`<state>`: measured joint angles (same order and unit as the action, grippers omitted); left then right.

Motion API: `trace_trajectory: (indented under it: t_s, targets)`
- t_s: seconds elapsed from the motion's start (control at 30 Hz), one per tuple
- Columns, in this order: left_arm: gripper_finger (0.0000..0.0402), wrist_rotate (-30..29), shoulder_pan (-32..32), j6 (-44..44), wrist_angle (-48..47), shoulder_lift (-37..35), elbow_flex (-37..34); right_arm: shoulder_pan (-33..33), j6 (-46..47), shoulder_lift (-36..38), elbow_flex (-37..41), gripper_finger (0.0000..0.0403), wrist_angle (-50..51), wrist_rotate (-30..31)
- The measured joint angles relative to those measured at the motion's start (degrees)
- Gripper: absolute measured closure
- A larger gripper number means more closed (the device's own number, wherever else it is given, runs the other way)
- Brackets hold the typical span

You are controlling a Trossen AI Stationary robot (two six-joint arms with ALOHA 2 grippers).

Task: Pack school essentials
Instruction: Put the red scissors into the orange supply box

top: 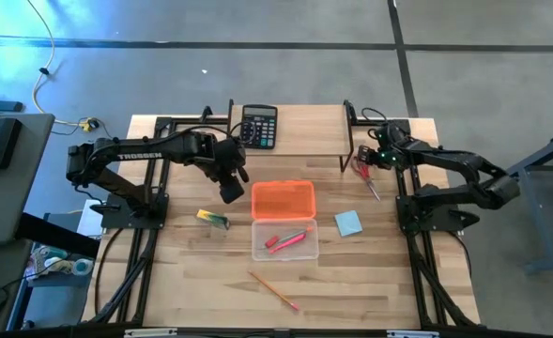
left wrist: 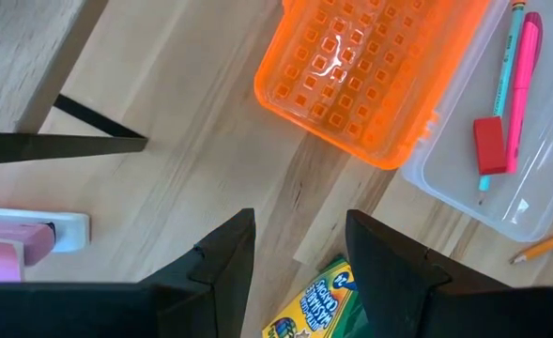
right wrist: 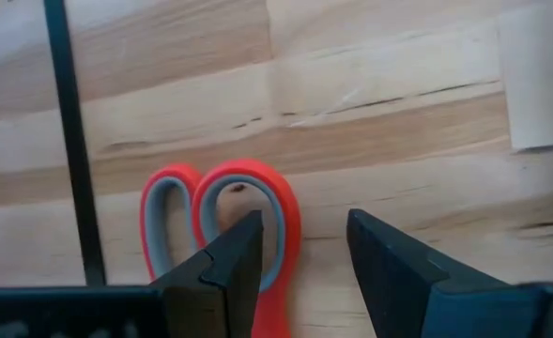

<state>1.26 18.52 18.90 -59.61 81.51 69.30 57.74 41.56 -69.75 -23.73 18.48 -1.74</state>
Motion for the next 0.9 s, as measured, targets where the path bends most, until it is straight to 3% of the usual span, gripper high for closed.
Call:
trace_trajectory:
  t_s: [0.23,0.9]
  targets:
    - [0.0245,-0.3,0.0,0.0,0.0,0.0,0.0,0.0,1.1,-1.0,0.0,0.0261,-1.6,2.7]
    - [0.0245,-0.6,0.0,0.0,0.4,0.0,0.0,0.0,1.5,-4.2,-2.8,0.0364,2.7,9.6]
